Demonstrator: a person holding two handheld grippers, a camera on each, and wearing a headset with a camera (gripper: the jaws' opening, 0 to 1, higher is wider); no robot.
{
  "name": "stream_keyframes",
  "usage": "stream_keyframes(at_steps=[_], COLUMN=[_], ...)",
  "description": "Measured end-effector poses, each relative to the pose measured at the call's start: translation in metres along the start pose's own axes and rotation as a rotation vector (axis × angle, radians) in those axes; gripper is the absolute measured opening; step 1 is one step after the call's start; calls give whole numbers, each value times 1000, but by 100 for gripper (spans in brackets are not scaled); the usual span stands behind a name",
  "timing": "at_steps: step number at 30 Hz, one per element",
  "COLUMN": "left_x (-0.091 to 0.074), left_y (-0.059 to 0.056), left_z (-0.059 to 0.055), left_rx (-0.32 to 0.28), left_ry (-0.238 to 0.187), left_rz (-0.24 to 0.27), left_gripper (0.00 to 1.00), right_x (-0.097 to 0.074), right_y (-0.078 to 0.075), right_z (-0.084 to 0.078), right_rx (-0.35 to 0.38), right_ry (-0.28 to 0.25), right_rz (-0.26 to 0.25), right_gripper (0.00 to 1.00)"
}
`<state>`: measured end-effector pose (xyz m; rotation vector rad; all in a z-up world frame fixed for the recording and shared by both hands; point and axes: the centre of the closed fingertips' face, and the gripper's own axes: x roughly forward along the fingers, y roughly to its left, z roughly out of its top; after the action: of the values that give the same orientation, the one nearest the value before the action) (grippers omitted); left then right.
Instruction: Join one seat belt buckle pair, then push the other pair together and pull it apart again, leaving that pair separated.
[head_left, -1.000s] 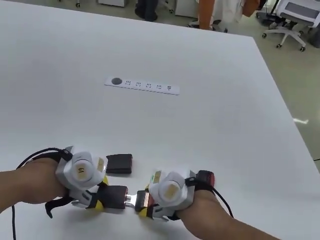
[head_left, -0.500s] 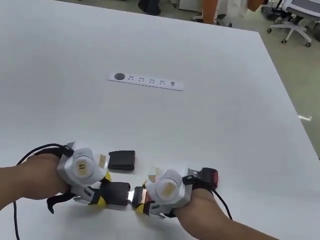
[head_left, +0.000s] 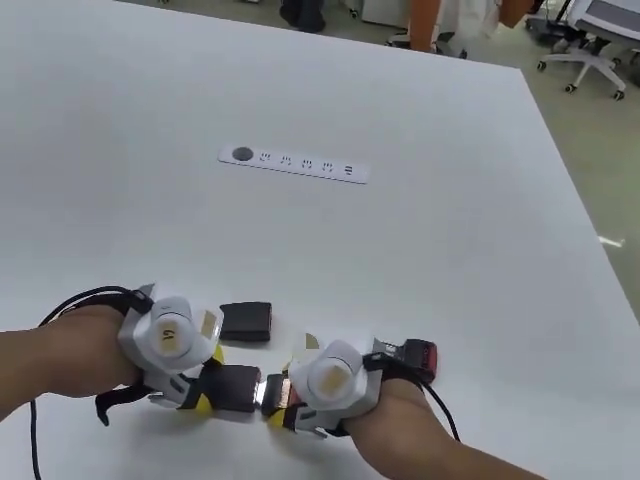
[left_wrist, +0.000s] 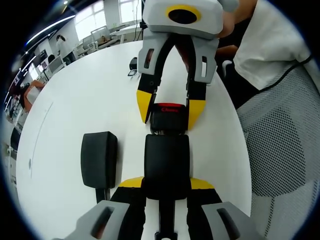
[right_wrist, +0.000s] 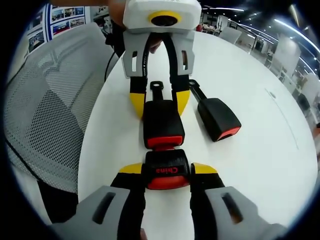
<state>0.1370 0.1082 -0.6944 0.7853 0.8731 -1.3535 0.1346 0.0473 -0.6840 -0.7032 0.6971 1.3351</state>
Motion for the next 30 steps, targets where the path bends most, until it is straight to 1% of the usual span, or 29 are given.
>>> stream_keyframes(at_steps=[2, 4, 7, 10, 14, 20, 27, 30], left_x=[0, -1, -1, -1, -1, -2, -3, -3], left_y=[0, 0, 1, 0, 0, -2, -4, -3], left_z=[-1, -2, -3, -2, -2, 1, 4, 3], left_rx=[-2, -10, -22, -32, -30, -36, -44, -66], left_ry=[-5, -19, -32, -37, -34, -25, 3, 2], left_rz=[1, 2, 4, 8, 3, 6, 14, 24], left_gripper=[31, 31, 31, 31, 31, 31, 33, 33], right_x=[2, 5, 4, 3, 3, 1, 3, 2], right_y=[-1, -2, -3, -2, -3, -2, -5, -5], right_z=[-3, -4, -5, -5, -7, -7, -8, -6], right_rx=[9, 2, -38, -53, -51, -46, -18, -7], right_ry=[0, 5, 8, 12, 15, 20, 20, 14], right_rz=[5, 8, 11, 19, 21, 20, 17, 19], right_gripper=[32, 32, 32, 31, 31, 32, 33, 34])
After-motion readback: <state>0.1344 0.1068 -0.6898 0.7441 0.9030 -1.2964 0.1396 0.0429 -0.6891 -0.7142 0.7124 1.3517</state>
